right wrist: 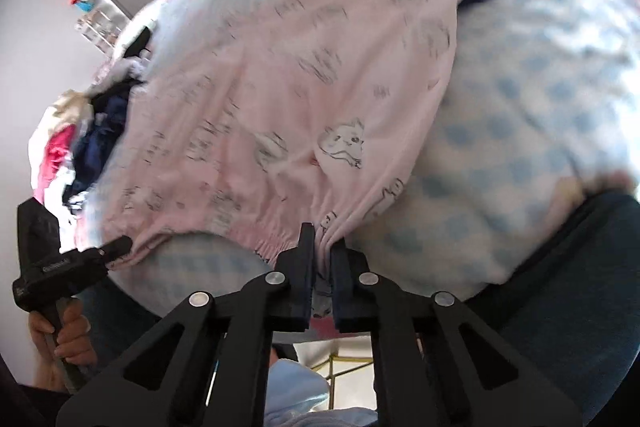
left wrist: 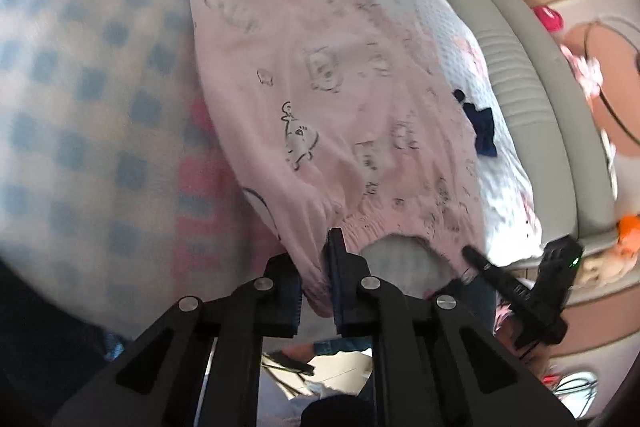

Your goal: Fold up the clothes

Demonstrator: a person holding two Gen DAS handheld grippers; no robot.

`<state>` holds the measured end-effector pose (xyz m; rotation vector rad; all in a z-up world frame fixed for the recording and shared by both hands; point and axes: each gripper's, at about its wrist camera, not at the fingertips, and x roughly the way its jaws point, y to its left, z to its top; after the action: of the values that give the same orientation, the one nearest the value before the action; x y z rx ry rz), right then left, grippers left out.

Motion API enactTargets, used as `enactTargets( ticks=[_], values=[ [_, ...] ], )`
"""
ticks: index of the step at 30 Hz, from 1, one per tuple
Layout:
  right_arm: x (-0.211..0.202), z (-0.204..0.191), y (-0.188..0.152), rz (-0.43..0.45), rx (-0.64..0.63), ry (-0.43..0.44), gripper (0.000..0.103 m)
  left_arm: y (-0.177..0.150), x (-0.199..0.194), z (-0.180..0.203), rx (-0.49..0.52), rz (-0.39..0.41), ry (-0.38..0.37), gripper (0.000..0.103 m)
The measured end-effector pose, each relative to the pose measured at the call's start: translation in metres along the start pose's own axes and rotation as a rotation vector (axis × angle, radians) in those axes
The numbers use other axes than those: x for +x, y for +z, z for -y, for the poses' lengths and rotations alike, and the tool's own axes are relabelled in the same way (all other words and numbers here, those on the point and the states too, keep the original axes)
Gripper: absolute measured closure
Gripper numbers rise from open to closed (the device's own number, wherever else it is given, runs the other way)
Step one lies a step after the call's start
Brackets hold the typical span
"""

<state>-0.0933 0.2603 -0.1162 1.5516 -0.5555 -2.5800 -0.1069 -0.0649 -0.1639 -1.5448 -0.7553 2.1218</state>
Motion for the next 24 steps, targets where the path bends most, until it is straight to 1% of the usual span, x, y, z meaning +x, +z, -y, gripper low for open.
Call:
enactTargets(
  ticks=[2,4,6,7,8,9,10,12,13,15,16,18,20,24],
  values=[
    [-0.008,-0.004,0.002,0.005,-0.015,0.021,0.098,-0.002,-0.008,0.002,0.023,-0.002,0.015,0.092],
    [-0.019,-0.004,-0.004,0.006,-0.029,0.047,0.099,-0.003,-0.012,0.001,0.039,-0.006,0.032,0.092],
    [-0.02,-0.006,-0.008,0.006,-0.041,0.044,0.099,-0.003,-0.007,-0.004,0.036,-0.023,0.055,0.092],
    [-0.02,-0.007,-0.01,0.005,-0.047,0.042,0.099,-0.004,-0.003,-0.006,0.028,-0.035,0.068,0.088],
    [-0.015,-0.004,-0.012,-0.002,-0.045,0.009,0.099,-0.004,0.001,-0.009,0.015,-0.05,0.078,0.087],
    [-0.009,-0.001,-0.014,-0.009,-0.043,-0.025,0.099,-0.005,0.006,-0.012,0.0,-0.07,0.09,0.084],
    [-0.003,0.004,-0.017,-0.034,-0.042,-0.056,0.098,-0.005,0.008,-0.015,-0.01,-0.087,0.099,0.078],
    [0.008,0.015,-0.022,-0.084,-0.04,-0.117,0.095,-0.006,0.003,-0.017,-0.003,-0.094,0.095,0.076],
    [0.006,0.016,-0.024,-0.087,-0.043,-0.124,0.089,-0.005,-0.004,-0.018,0.01,-0.082,0.092,0.073],
    [-0.006,0.019,-0.025,-0.049,-0.044,-0.126,0.078,0.001,-0.017,-0.021,0.024,-0.036,0.108,0.07],
    [-0.012,0.019,-0.023,-0.03,-0.046,-0.133,0.078,0.006,-0.024,-0.026,0.021,-0.011,0.111,0.067],
    [-0.025,0.022,-0.013,0.018,-0.045,-0.131,0.078,0.018,-0.03,-0.036,0.0,0.017,0.114,0.067],
    [-0.033,0.021,-0.001,0.043,-0.044,-0.09,0.078,0.034,-0.028,-0.044,-0.018,0.036,0.096,0.067],
    [-0.009,-0.006,0.026,0.037,-0.115,-0.024,0.078,0.055,-0.01,-0.051,-0.053,0.053,0.088,0.067]
  ],
)
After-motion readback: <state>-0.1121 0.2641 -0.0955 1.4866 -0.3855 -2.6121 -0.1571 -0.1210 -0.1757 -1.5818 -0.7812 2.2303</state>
